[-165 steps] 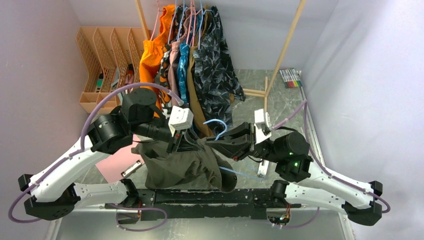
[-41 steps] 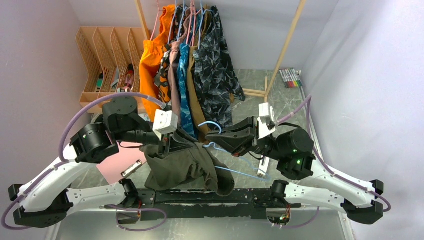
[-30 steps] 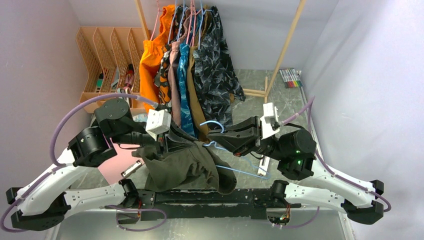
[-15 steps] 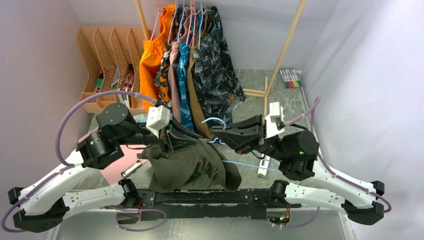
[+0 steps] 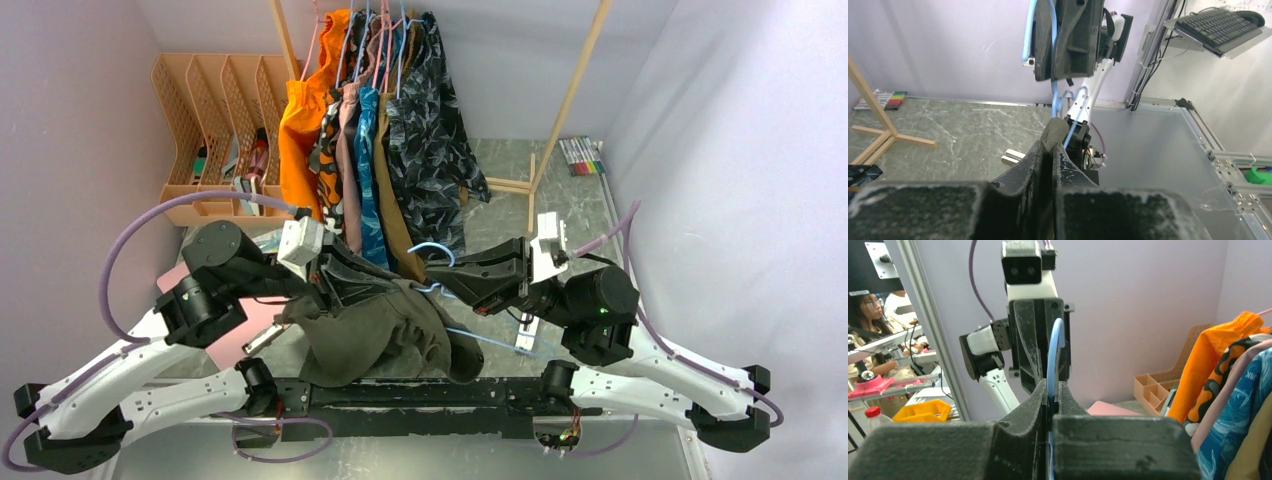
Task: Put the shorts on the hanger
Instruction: Hang the shorts on the hanger.
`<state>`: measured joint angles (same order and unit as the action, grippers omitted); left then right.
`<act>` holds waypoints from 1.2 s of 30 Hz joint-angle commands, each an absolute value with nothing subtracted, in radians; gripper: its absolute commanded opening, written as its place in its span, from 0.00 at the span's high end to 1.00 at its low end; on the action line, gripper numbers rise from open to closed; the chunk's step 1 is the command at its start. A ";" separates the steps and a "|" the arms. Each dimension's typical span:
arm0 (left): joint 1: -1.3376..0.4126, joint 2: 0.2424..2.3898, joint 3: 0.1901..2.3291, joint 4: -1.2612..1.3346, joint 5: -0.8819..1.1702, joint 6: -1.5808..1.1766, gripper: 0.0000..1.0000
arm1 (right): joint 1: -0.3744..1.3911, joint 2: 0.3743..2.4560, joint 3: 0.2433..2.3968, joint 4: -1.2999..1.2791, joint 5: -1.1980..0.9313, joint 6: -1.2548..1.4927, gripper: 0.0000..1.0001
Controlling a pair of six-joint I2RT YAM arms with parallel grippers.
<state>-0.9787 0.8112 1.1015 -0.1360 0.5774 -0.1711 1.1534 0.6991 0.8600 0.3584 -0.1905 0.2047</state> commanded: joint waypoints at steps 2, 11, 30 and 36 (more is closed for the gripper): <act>-0.976 0.784 1.106 0.074 0.583 -0.233 0.93 | 1.154 0.693 0.840 0.343 -0.178 0.198 1.00; -0.976 0.887 1.146 0.111 0.623 -0.292 0.93 | 1.154 0.722 0.815 0.492 -0.211 0.272 1.00; -0.979 1.008 1.234 -0.063 0.661 -0.297 0.64 | 1.154 0.740 0.677 0.936 -0.133 0.430 1.00; -0.978 1.006 1.224 -0.103 0.722 -0.292 0.54 | 1.154 0.735 0.648 1.009 -0.099 0.444 1.00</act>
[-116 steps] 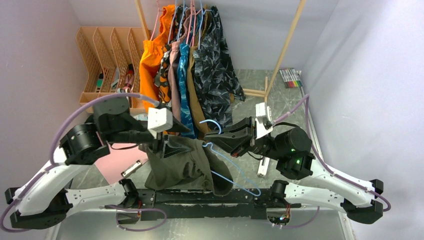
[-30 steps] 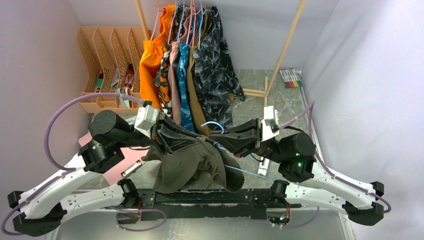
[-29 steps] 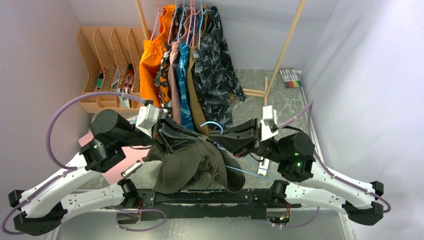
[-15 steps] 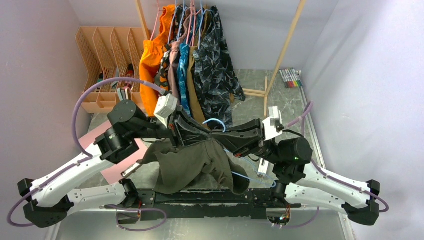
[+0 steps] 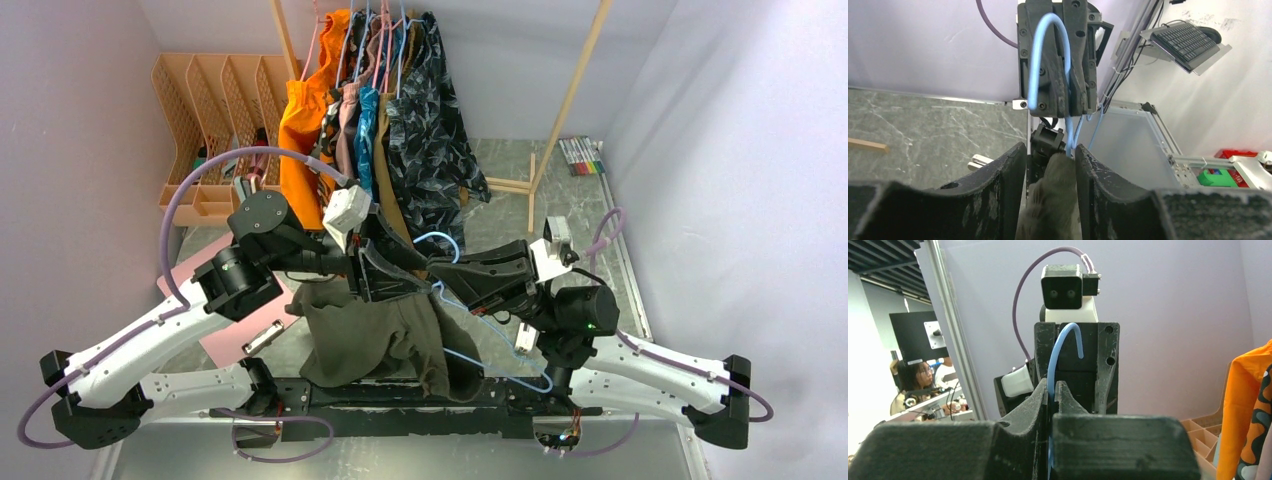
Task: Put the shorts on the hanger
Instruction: Hang the shorts on the hanger.
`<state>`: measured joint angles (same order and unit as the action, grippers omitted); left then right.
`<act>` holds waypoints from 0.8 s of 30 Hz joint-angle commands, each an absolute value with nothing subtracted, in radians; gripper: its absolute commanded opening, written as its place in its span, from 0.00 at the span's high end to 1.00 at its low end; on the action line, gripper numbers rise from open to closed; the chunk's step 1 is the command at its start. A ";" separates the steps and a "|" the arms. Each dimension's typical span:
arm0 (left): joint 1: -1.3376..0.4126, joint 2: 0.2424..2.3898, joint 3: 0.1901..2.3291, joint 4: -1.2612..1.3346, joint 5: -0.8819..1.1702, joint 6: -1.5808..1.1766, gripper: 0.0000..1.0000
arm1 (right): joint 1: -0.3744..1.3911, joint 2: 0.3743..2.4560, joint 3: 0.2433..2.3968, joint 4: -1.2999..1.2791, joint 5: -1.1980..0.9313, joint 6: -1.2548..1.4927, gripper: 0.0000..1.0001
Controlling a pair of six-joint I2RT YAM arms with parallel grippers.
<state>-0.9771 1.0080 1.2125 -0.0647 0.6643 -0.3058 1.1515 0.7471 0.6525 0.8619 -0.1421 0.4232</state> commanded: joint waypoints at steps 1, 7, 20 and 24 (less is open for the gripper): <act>-0.979 1.007 1.224 -0.108 0.728 -0.292 0.54 | 1.155 0.737 0.645 1.016 -0.096 0.445 1.00; -0.979 1.001 1.234 -0.125 0.734 -0.280 0.48 | 1.153 0.754 0.630 1.055 -0.087 0.451 1.00; -0.979 0.876 1.354 -0.258 0.607 -0.150 0.15 | 1.153 0.768 0.614 1.081 -0.089 0.451 1.00; -0.979 0.831 1.396 -0.422 0.508 -0.056 0.13 | 1.153 0.766 0.614 1.079 -0.095 0.450 1.00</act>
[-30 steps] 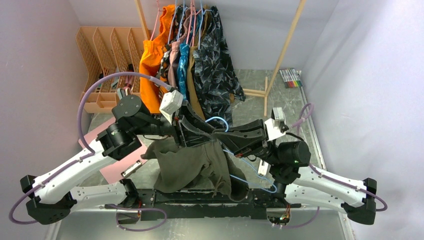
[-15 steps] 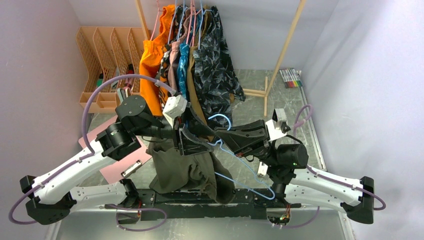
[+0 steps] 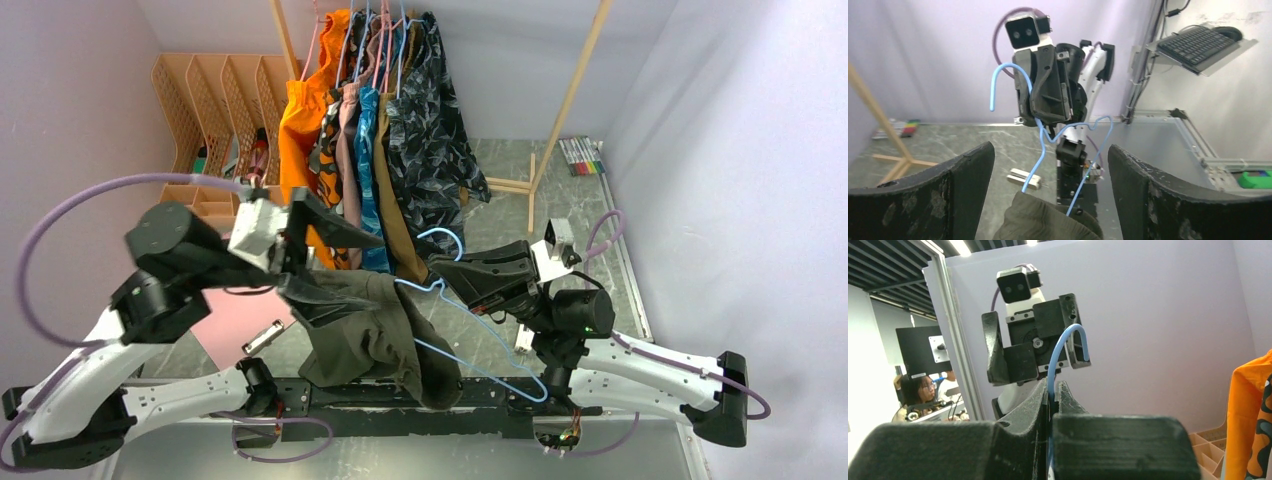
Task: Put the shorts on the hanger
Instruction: Hang the shorts on the hanger.
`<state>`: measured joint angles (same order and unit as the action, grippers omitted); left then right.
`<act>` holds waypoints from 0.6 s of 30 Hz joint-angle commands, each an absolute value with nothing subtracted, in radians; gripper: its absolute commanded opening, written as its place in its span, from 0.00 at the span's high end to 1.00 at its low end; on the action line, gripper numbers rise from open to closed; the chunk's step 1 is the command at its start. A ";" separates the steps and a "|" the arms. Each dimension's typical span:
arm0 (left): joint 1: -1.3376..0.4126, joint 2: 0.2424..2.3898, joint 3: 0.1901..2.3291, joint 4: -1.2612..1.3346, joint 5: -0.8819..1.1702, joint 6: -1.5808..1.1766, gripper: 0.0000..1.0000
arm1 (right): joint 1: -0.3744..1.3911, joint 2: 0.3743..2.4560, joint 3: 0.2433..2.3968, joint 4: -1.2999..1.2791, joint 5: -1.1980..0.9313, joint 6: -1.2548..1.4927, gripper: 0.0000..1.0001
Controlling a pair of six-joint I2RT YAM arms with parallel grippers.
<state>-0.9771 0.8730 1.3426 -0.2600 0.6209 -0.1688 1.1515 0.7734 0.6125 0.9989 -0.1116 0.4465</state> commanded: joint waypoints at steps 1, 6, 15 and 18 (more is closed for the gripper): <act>-0.980 0.825 1.404 -0.479 0.480 -0.024 0.13 | 1.153 0.766 0.615 1.078 -0.097 0.450 1.00; -0.979 0.830 1.384 -0.688 0.430 0.089 0.13 | 1.154 0.770 0.614 1.078 -0.105 0.455 1.00; -0.979 0.887 1.292 -0.725 0.462 0.104 0.21 | 1.153 0.793 0.601 1.110 -0.105 0.471 1.00; -0.978 0.854 1.320 -0.690 0.416 0.089 0.19 | 1.153 0.790 0.589 1.112 -0.096 0.470 1.00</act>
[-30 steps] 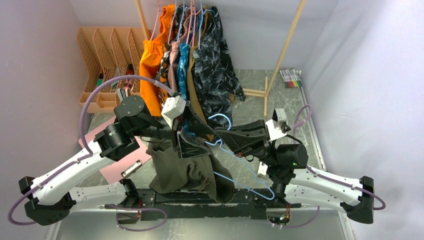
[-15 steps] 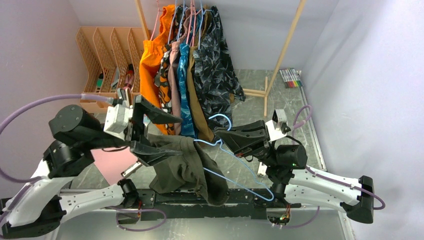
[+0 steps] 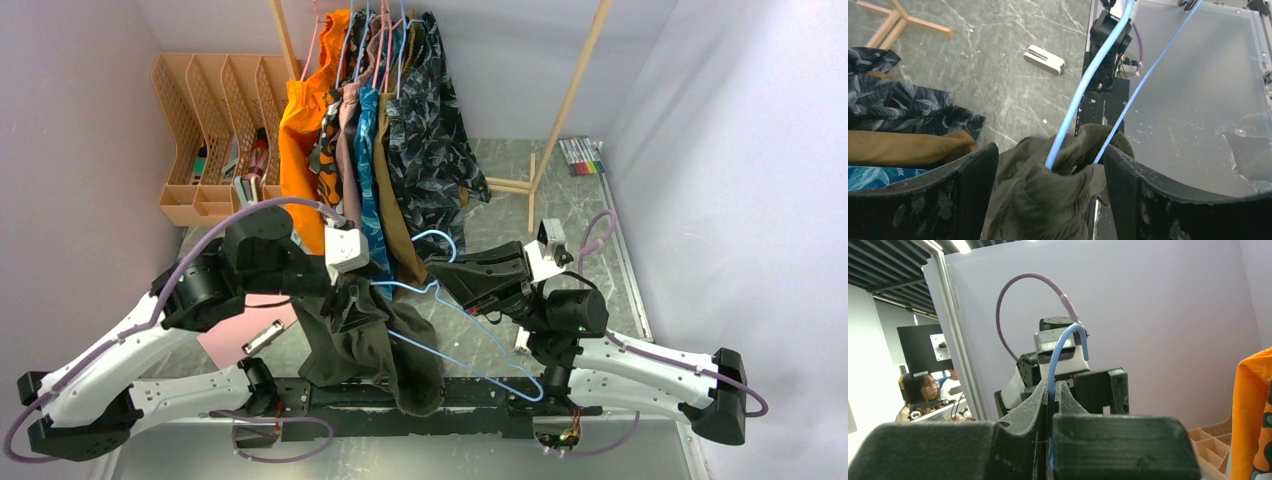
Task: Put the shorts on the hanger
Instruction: Hang the shorts on the hanger.
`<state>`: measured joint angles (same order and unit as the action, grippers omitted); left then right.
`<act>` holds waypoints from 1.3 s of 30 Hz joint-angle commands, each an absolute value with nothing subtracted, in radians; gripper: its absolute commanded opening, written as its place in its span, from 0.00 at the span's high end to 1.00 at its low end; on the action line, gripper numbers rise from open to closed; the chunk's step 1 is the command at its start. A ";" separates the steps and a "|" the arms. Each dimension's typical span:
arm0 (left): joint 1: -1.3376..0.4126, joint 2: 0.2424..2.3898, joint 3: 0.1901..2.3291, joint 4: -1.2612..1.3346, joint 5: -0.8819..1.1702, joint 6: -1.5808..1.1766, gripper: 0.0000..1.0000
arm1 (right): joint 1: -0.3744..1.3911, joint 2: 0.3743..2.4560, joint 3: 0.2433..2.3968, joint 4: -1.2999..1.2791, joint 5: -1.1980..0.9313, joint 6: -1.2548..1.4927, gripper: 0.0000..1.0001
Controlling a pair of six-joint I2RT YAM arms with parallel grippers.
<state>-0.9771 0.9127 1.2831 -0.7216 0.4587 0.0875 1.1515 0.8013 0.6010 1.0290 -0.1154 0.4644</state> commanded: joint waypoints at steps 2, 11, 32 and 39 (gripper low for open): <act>-0.978 0.828 1.345 -0.702 0.381 0.093 0.15 | 1.153 0.785 0.587 1.107 -0.094 0.466 1.00; -0.979 0.759 1.340 -0.831 0.340 0.114 0.10 | 1.153 0.773 0.587 1.088 -0.103 0.457 1.00; -0.979 0.885 1.323 -0.821 0.461 0.231 0.77 | 1.154 0.754 0.593 1.045 -0.140 0.463 1.00; -0.979 0.892 1.368 -0.666 0.630 0.176 0.78 | 1.153 0.755 0.586 1.029 -0.143 0.455 1.00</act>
